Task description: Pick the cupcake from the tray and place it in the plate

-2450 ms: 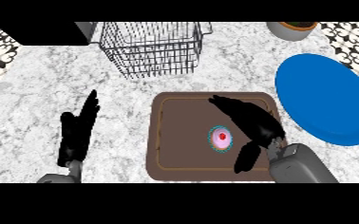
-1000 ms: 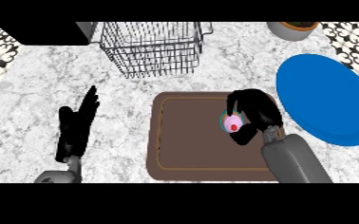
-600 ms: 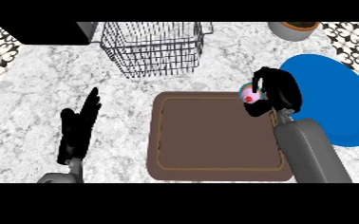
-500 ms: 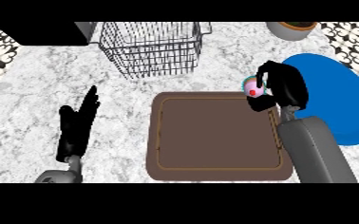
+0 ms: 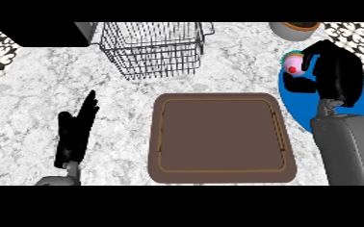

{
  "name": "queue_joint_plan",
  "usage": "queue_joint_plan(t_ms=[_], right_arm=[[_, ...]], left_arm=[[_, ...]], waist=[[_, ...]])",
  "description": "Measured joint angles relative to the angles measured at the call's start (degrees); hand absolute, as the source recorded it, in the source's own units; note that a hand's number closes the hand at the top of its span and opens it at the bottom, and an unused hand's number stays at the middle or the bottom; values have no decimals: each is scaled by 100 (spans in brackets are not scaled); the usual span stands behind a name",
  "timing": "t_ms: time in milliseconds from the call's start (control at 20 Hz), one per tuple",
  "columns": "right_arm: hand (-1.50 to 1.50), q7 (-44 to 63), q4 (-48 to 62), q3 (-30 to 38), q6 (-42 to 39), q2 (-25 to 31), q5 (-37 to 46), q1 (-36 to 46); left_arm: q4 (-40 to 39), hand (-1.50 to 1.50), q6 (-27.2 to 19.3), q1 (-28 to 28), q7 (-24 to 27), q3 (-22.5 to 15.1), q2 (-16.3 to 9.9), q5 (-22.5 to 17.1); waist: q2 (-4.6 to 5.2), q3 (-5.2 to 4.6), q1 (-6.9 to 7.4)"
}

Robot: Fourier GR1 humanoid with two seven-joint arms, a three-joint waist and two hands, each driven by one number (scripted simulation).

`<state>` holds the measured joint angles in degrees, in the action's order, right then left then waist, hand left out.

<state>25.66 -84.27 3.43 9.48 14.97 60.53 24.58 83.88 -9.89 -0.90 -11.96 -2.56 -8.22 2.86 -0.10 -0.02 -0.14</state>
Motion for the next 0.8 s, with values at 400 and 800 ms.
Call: queue_joint_plan(t_ms=[400, 800], right_arm=[[150, -95, 697, 776, 88, 415, -313, 247], [150, -1020, 2553, 1363, 439, 1017, -650, 612]], left_arm=[[264, 0, 95, 25, -205, 11, 29, 18], [111, 0, 147, -88, -115, 104, 71, 43]], waist=[[11, 3, 39], [30, 4, 77]])
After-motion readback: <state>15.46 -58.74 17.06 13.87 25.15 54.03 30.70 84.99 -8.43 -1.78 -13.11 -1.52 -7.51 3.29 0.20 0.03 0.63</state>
